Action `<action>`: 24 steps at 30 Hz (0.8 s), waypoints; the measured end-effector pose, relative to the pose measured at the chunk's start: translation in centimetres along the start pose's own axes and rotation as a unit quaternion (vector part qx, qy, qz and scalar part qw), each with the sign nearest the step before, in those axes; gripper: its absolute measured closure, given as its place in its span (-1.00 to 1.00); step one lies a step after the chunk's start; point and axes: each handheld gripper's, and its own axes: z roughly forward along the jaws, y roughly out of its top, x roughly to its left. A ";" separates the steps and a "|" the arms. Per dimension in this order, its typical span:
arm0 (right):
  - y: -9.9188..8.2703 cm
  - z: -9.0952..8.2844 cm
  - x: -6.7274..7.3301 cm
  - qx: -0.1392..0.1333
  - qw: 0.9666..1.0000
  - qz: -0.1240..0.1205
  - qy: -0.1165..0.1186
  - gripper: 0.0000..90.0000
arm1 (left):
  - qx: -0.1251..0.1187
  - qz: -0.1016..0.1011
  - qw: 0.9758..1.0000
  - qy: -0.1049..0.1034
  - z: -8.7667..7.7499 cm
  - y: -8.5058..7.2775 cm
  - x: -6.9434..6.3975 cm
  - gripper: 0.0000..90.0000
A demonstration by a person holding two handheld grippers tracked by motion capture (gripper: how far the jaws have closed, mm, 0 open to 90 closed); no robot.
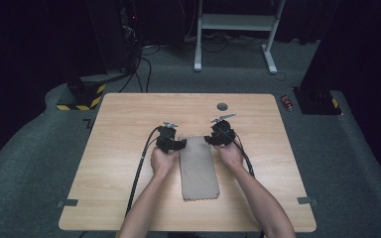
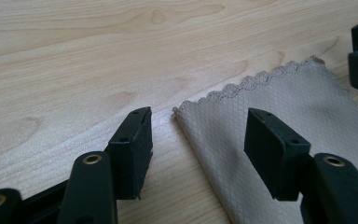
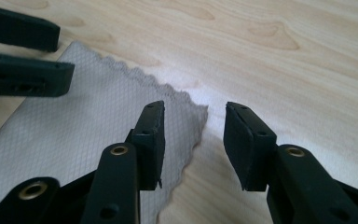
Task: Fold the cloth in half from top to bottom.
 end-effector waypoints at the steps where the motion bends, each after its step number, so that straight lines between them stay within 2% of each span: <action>1: 0.1 0.2 0.1 0.000 1.000 -0.001 -0.006 0.28 | 0.001 0.002 1.000 0.002 0.0 0.0 0.0 -0.04; 8: 1.1 1.7 0.8 0.019 1.000 -0.009 -0.024 0.27 | 0.004 0.018 1.000 0.016 0.0 0.0 -0.3 0.05; 11: 1.0 2.3 0.8 0.031 0.999 -0.013 -0.029 0.27 | 0.008 0.041 0.999 0.025 0.1 0.0 -0.5 0.08; 13: 0.9 2.3 0.6 0.025 0.999 -0.010 -0.030 0.28 | 0.013 0.054 0.998 0.032 0.2 0.1 -0.8 0.09; 16: 0.9 2.3 0.6 0.026 0.999 -0.013 -0.031 0.32 | 0.014 0.055 0.998 0.030 0.3 0.2 -0.8 0.13; 18: 0.9 2.3 0.6 0.025 0.999 -0.018 -0.028 0.41 | 0.013 0.057 0.998 0.028 0.3 0.3 -0.9 0.19; 22: 1.0 2.4 0.9 0.026 0.999 -0.029 -0.011 0.77 | 0.014 0.064 0.998 0.018 0.4 0.4 -1.1 0.44; 24: 1.0 2.4 1.0 0.028 0.999 -0.030 -0.004 0.88 | 0.019 0.068 0.997 0.012 0.4 0.6 -1.1 0.56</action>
